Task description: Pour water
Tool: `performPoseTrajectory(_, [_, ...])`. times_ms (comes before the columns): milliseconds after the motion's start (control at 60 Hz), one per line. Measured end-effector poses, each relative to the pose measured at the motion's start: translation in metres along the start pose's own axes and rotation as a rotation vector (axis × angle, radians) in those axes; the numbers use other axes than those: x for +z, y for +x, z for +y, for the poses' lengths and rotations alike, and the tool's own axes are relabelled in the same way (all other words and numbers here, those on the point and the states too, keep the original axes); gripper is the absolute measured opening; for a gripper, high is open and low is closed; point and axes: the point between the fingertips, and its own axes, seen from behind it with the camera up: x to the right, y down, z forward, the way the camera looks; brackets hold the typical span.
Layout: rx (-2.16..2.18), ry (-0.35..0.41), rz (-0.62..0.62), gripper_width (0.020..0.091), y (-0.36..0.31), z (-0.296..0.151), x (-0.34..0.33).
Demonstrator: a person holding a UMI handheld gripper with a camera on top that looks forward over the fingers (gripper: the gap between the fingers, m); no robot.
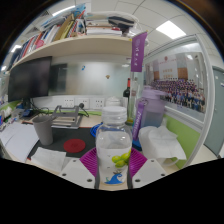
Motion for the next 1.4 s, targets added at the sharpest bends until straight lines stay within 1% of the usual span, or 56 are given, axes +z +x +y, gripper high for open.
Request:
performPoseTrajectory(50, [-0.002,-0.021,0.0,0.0364,-0.001,-0.003,0.001])
performPoseTrajectory(100, [-0.033,-0.019,0.011,0.0363,-0.003,-0.013,0.001])
performPoseTrajectory(233, [-0.219,-0.032,0.016,0.0364,-0.019,-0.051,0.005])
performPoseTrajectory(350, [-0.478,-0.085,0.028,0.0362,-0.036,-0.079,0.016])
performPoseTrajectory(500, [-0.786,-0.076,0.036,0.0362,-0.072,-0.12,0.029])
performPoseTrajectory(600, [-1.015,-0.075,0.039,0.0363,-0.093,-0.137,0.041])
performPoseTrajectory(667, [-1.152,-0.065,0.046,0.0364,-0.113,-0.139,0.047])
performPoseTrajectory(717, [-1.263,-0.083,0.05,0.0363,-0.123,-0.135,0.053])
performPoseTrajectory(750, [-1.314,-0.074,0.03,0.0363,-0.13,-0.138,0.058])
performPoseTrajectory(833, [-1.462,-0.103,0.035,0.0364,-0.14,-0.129,0.065])
performPoseTrajectory(967, [-1.671,-0.12,0.04,0.0363,-0.145,-0.122,0.076])
performPoseTrajectory(1117, [-1.807,-0.136,0.069,0.0364,-0.147,-0.12,0.083])
performPoseTrajectory(1250, [-1.93,-0.115,0.076,0.0362,-0.155,-0.121,0.087])
performPoseTrajectory(1400, [-2.004,-0.142,0.076,0.0364,-0.156,-0.115,0.091])
